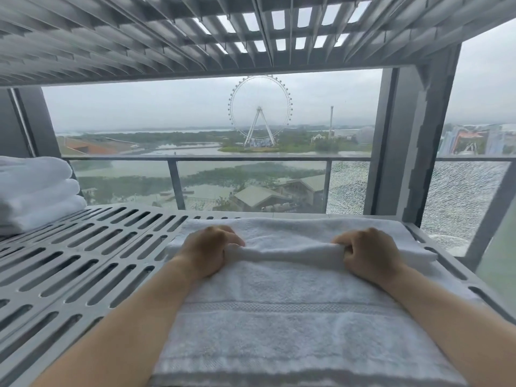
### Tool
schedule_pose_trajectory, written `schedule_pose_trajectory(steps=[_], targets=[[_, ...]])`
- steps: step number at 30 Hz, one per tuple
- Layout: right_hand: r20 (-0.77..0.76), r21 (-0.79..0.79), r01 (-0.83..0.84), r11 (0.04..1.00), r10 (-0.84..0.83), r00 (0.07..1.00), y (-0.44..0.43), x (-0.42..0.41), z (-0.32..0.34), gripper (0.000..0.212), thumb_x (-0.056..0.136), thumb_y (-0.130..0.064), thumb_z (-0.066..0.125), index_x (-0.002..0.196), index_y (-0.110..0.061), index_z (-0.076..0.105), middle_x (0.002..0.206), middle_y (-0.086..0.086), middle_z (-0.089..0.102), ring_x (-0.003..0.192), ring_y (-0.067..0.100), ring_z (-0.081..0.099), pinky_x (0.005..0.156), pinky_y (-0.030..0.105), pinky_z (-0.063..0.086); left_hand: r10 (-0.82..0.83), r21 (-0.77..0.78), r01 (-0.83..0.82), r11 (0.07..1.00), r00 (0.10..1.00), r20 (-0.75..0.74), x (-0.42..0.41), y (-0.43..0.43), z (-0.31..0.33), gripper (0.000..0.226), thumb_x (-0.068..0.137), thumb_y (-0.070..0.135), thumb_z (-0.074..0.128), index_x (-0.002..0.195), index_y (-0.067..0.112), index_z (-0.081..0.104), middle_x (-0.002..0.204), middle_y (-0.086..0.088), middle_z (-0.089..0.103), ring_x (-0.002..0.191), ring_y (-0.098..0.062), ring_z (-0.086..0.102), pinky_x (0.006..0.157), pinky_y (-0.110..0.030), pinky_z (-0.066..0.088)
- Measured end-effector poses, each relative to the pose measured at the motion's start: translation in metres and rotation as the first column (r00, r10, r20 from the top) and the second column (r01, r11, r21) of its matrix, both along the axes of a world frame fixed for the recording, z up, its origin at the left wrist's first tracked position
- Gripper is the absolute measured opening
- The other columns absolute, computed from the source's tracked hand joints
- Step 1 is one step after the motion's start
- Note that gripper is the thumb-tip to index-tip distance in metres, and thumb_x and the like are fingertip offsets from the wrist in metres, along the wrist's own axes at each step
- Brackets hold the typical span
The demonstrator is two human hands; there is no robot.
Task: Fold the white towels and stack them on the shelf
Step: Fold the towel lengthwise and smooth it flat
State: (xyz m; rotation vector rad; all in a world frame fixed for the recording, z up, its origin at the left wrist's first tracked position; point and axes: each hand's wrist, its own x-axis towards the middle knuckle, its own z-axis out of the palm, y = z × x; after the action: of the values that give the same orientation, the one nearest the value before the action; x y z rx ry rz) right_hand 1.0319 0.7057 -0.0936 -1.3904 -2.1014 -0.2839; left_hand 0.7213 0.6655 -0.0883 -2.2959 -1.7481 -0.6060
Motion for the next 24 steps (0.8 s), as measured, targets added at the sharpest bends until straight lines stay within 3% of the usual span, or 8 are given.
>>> schedule_pose_trajectory(steps=[5, 7, 11, 17, 20, 24], targets=[[-0.113, -0.073, -0.094, 0.993, 0.085, 0.99, -0.001, -0.002, -0.002, 0.038, 0.069, -0.018, 0.061, 0.099, -0.039, 0.069, 0.09, -0.02, 0.068, 0.08, 0.007, 0.062, 0.065, 0.021, 0.043, -0.034, 0.037, 0.033, 0.999, 0.999, 0.032, 0.001, 0.0, 0.003, 0.029, 0.081, 0.01, 0.057, 0.094, 0.031, 0.071, 0.101, 0.012, 0.065, 0.09, -0.012, 0.061, 0.077, -0.034, 0.053], [-0.13, -0.087, -0.124, 0.988, 0.112, 0.985, 0.0, -0.001, -0.003, 0.036, 0.071, -0.013, 0.059, 0.096, -0.036, 0.071, 0.097, -0.017, 0.069, 0.089, 0.011, 0.064, 0.071, 0.026, 0.05, -0.059, 0.078, 0.054, 0.995, 0.996, 0.066, 0.001, -0.002, 0.005, 0.022, 0.076, 0.008, 0.06, 0.085, 0.023, 0.073, 0.092, 0.008, 0.067, 0.081, -0.015, 0.062, 0.072, -0.033, 0.053], [-0.159, 0.086, 0.033, 0.996, -0.019, 0.987, 0.005, 0.001, -0.003, 0.038, 0.071, 0.0, 0.054, 0.089, -0.026, 0.075, 0.095, -0.004, 0.074, 0.088, 0.025, 0.067, 0.071, 0.032, 0.05, -0.137, 0.221, 0.112, 0.969, 0.985, 0.103, 0.002, -0.009, 0.014, 0.014, 0.068, 0.006, 0.067, 0.073, 0.02, 0.071, 0.076, 0.01, 0.063, 0.062, -0.01, 0.056, 0.059, -0.024, 0.05], [-0.08, -0.109, -0.095, 0.99, 0.086, 0.993, 0.005, 0.007, -0.003, 0.042, 0.067, -0.004, 0.048, 0.09, -0.029, 0.072, 0.098, -0.006, 0.072, 0.093, 0.021, 0.065, 0.076, 0.029, 0.051, -0.082, -0.101, 0.077, 0.992, 0.996, -0.044, 0.001, -0.006, 0.006, 0.028, 0.072, 0.01, 0.053, 0.089, 0.031, 0.06, 0.085, 0.017, 0.054, 0.074, -0.005, 0.051, 0.064, -0.023, 0.044], [-0.086, -0.087, -0.161, 0.983, 0.154, 0.984, 0.005, 0.009, -0.001, 0.036, 0.067, -0.005, 0.05, 0.079, -0.029, 0.072, 0.092, -0.013, 0.069, 0.085, 0.017, 0.063, 0.069, 0.029, 0.05, -0.055, -0.101, 0.047, 0.994, 0.996, -0.076, -0.002, -0.004, 0.006, 0.033, 0.071, 0.004, 0.048, 0.084, 0.034, 0.051, 0.081, 0.018, 0.049, 0.074, -0.004, 0.047, 0.057, -0.019, 0.034], [-0.021, -0.052, -0.205, 0.977, 0.204, 0.979, 0.003, 0.008, 0.002, 0.03, 0.062, -0.005, 0.056, 0.075, -0.029, 0.069, 0.085, -0.012, 0.06, 0.074, 0.014, 0.058, 0.061, 0.025, 0.042, 0.011, -0.052, -0.016, 0.999, 0.995, -0.103, -0.002, -0.004, 0.007, 0.03, 0.07, 0.004, 0.045, 0.081, 0.032, 0.046, 0.081, 0.014, 0.051, 0.075, -0.01, 0.048, 0.058, -0.023, 0.035]])
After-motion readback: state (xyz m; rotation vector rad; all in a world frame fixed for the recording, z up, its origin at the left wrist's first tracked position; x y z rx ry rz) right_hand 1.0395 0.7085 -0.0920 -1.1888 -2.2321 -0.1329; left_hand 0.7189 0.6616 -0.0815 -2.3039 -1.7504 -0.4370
